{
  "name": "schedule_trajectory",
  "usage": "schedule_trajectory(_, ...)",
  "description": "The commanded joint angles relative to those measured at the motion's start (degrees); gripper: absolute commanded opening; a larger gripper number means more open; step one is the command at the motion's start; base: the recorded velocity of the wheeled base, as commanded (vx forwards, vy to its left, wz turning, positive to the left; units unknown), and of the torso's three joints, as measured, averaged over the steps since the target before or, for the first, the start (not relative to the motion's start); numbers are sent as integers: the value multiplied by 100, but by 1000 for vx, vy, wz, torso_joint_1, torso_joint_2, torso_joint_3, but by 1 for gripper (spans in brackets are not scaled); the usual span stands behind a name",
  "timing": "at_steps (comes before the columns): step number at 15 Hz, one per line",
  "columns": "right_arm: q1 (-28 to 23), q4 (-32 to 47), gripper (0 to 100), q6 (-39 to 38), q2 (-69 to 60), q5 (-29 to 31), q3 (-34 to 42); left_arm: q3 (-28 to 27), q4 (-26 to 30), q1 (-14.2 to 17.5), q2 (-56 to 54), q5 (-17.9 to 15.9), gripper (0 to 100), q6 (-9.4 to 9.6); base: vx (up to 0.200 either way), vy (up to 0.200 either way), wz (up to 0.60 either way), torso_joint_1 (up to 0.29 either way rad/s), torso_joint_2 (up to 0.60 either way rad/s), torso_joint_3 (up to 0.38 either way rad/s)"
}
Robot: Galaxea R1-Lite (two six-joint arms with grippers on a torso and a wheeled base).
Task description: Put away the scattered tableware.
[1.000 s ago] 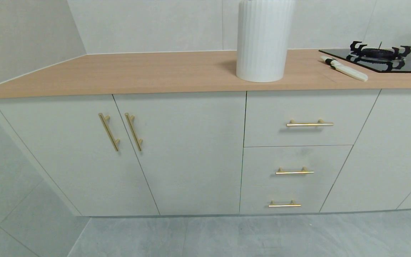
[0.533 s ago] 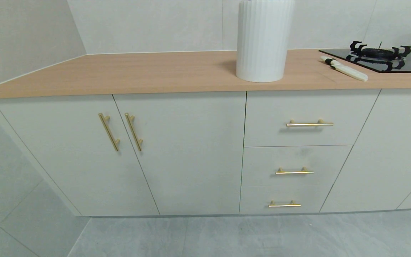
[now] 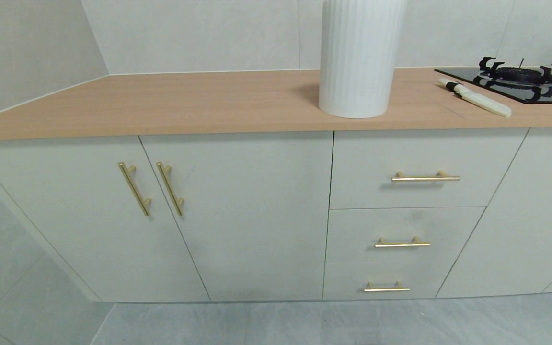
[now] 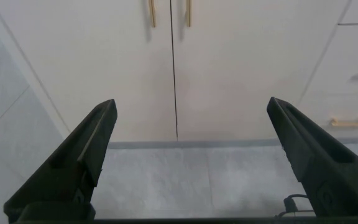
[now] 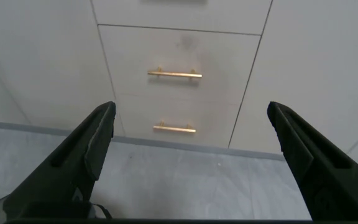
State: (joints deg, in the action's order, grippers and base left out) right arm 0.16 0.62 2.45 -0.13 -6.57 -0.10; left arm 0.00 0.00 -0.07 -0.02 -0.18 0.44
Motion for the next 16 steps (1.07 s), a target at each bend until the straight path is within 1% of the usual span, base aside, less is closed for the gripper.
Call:
schedule_trajectory(1, 2, -1, 100, 1, 13, -2, 1, 0, 0, -1, 2, 1, 100, 0, 200, 0, 0, 2, 2, 7)
schedule_trajectory(12, 2, -1, 100, 1, 13, -2, 1, 0, 0, -1, 2, 1, 100, -9, 200, 0, 0, 2, 2, 0)
schedule_trajectory(16, 2, -1, 100, 1, 13, -2, 1, 0, 0, -1, 2, 1, 100, -9, 0, 0, 0, 0, 0, 0)
